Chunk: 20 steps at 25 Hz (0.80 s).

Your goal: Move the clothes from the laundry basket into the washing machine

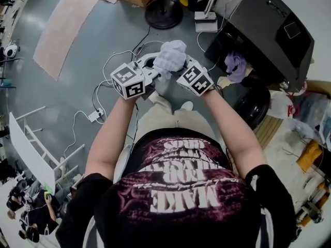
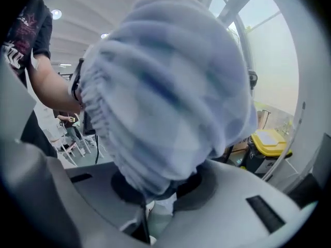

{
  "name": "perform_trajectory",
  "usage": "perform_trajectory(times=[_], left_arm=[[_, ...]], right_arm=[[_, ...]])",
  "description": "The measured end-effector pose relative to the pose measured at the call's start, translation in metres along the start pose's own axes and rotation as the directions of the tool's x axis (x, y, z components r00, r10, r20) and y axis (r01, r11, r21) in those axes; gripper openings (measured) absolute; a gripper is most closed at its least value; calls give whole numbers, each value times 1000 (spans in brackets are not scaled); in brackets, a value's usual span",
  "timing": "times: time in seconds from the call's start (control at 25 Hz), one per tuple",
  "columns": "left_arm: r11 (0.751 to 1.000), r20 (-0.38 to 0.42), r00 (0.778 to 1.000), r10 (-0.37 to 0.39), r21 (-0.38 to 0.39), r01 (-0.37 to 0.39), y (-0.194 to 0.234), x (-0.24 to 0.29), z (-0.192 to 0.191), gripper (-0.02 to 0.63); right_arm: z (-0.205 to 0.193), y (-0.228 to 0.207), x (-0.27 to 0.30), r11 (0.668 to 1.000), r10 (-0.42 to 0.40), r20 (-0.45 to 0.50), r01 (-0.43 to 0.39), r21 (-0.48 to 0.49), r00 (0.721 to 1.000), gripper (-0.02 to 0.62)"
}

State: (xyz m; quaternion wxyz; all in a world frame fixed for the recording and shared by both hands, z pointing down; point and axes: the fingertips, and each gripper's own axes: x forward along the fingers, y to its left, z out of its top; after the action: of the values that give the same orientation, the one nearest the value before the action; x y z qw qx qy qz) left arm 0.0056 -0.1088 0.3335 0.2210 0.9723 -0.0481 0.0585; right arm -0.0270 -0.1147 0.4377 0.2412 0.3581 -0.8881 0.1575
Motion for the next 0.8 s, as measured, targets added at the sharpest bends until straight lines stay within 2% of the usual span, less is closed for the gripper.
perform_trajectory(times=[0.16, 0.32, 0.56, 0.68, 0.8], left_arm=[[995, -61, 995, 73, 69, -69, 8, -1, -12, 21], [991, -120, 989, 90, 107, -78, 20, -1, -24, 49], [996, -213, 976, 43, 91, -24, 40, -2, -50, 150], [998, -231, 973, 11, 69, 5, 51, -3, -52, 199], [998, -242, 970, -26, 53, 39, 60, -3, -51, 219]], right_arm=[[-17, -10, -6, 997, -74, -32, 75, 28, 997, 75], [-22, -20, -19, 987, -143, -48, 146, 65, 988, 72], [-30, -37, -33, 960, -259, -85, 266, 90, 962, 71], [-27, -44, -39, 941, -316, -91, 325, 98, 944, 71], [-21, -54, -44, 918, -373, -82, 380, 112, 924, 70]])
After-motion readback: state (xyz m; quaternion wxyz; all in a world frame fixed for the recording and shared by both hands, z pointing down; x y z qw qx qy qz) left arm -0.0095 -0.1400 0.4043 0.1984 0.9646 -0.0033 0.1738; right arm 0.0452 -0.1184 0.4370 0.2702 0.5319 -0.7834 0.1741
